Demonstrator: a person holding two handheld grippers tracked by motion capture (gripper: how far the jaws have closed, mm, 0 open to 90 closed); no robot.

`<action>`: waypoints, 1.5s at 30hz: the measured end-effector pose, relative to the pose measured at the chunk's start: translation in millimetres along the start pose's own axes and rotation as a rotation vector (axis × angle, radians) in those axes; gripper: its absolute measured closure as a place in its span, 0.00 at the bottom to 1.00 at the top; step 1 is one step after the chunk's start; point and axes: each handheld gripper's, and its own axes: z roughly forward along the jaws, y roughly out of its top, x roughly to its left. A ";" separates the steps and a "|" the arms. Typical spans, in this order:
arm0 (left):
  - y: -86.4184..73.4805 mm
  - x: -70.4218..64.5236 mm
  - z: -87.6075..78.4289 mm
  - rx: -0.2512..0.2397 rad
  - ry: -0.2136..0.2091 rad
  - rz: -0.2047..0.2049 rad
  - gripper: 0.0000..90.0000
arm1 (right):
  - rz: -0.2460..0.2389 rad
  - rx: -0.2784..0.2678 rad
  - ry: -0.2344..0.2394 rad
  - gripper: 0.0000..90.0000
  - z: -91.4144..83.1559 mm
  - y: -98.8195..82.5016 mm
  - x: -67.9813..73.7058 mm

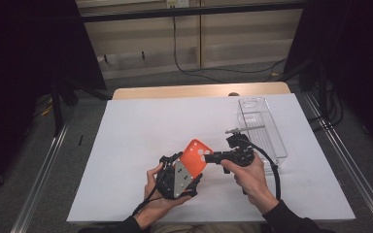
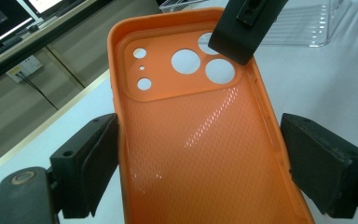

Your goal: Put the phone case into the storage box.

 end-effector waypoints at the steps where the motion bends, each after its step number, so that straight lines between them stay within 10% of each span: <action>1: 0.2 0.3 -0.1 0.000 0.000 0.001 0.16 | 0.005 -0.001 0.000 0.78 0.2 0.4 -0.1; 20: -1.0 0.2 2.1 -0.004 0.029 0.024 0.15 | 0.064 -0.044 0.040 0.88 -2.1 1.0 -0.9; 45: -3.7 15.6 8.5 -0.029 -0.060 -0.140 0.04 | -0.026 -0.109 0.034 0.91 -7.2 4.4 4.9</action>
